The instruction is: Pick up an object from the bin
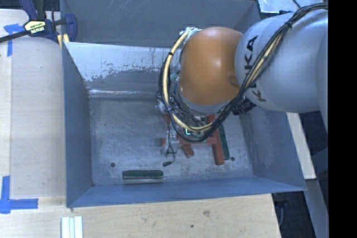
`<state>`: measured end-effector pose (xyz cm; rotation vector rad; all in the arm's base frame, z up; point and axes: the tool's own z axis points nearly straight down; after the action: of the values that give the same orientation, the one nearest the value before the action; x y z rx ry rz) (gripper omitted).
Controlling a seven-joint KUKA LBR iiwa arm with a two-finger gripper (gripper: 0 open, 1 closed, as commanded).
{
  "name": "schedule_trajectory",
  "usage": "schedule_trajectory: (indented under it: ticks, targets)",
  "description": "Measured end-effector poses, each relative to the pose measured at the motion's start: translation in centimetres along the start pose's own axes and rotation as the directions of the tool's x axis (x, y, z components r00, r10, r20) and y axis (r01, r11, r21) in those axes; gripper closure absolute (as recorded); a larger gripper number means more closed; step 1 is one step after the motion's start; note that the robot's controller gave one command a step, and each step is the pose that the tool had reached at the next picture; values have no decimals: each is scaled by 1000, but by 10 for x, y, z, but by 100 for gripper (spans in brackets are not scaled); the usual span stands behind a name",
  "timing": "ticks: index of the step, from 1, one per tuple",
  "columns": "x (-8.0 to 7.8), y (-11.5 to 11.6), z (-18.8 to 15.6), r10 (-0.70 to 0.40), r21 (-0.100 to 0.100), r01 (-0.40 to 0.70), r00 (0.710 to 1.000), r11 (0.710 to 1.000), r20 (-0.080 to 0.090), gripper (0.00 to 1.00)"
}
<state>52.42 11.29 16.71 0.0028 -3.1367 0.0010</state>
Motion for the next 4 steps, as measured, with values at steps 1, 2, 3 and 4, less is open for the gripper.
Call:
schedule_trajectory:
  ticks: [1,2,3,4]
  targets:
    - [-1,-2,-1,-2,-3,2,1000,1000,12,0]
    - [22,-41,66,-36,-1,36,999,999,12,0]
    - [20,-71,92,90,-2,-90,996,996,3,0]
    - [-13,-91,74,61,-1,-61,998,998,5,0]
